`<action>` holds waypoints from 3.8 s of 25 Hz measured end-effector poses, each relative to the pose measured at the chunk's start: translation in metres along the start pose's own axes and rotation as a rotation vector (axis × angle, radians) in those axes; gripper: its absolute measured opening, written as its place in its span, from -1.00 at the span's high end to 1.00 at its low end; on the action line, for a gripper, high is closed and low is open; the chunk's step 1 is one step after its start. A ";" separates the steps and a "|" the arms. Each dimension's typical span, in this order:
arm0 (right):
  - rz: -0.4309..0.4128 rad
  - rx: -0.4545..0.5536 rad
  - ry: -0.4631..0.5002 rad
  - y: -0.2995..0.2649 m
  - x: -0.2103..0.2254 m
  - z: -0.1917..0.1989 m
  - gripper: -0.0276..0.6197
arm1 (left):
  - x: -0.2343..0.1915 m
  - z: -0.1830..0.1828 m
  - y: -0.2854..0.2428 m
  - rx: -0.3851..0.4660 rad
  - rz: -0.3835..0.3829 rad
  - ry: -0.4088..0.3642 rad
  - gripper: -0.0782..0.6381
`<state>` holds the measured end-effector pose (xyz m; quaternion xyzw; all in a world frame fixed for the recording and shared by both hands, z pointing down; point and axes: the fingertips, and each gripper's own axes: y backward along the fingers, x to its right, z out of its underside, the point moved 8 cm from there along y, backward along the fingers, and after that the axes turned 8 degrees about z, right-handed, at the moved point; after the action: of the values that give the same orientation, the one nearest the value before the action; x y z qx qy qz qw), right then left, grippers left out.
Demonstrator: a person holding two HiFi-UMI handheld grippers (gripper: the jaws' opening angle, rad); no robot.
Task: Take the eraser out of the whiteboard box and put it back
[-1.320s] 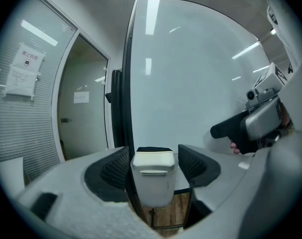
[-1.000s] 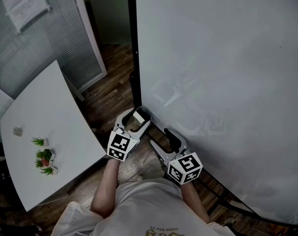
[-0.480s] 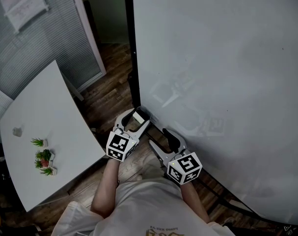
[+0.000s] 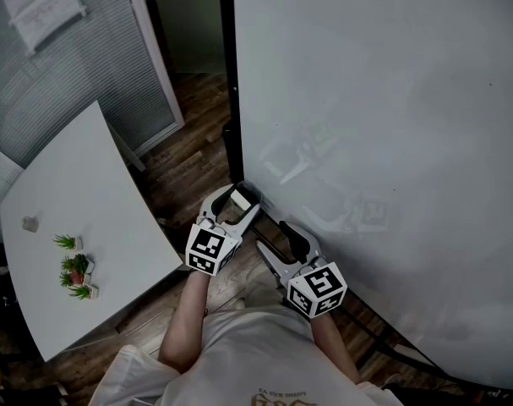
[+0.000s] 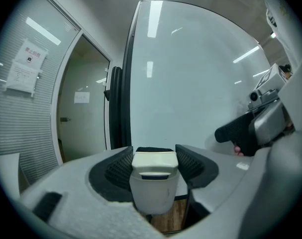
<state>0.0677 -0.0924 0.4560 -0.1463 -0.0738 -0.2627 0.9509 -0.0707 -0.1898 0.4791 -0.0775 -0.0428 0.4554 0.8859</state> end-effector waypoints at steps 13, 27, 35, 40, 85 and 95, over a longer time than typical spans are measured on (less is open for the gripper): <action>-0.004 -0.001 0.002 0.003 0.000 -0.001 0.09 | 0.000 -0.001 0.002 -0.001 -0.022 0.028 0.04; -0.010 0.006 -0.004 0.004 -0.002 0.002 0.09 | 0.000 -0.006 0.009 0.015 -0.039 0.030 0.04; -0.004 0.013 -0.007 0.005 -0.006 0.000 0.09 | 0.003 -0.014 0.018 0.045 -0.048 0.040 0.04; -0.002 0.019 -0.006 0.004 -0.007 0.001 0.09 | 0.004 -0.019 0.021 0.060 -0.052 0.027 0.04; 0.011 0.074 0.041 0.022 -0.022 -0.012 0.10 | 0.033 -0.067 0.080 0.177 -0.124 -0.056 0.04; 0.009 0.084 0.053 0.033 -0.030 -0.013 0.10 | 0.044 -0.069 0.100 0.190 -0.144 -0.062 0.04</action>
<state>0.0600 -0.0549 0.4292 -0.0997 -0.0587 -0.2590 0.9589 -0.1149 -0.1039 0.3937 0.0243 -0.0321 0.3948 0.9179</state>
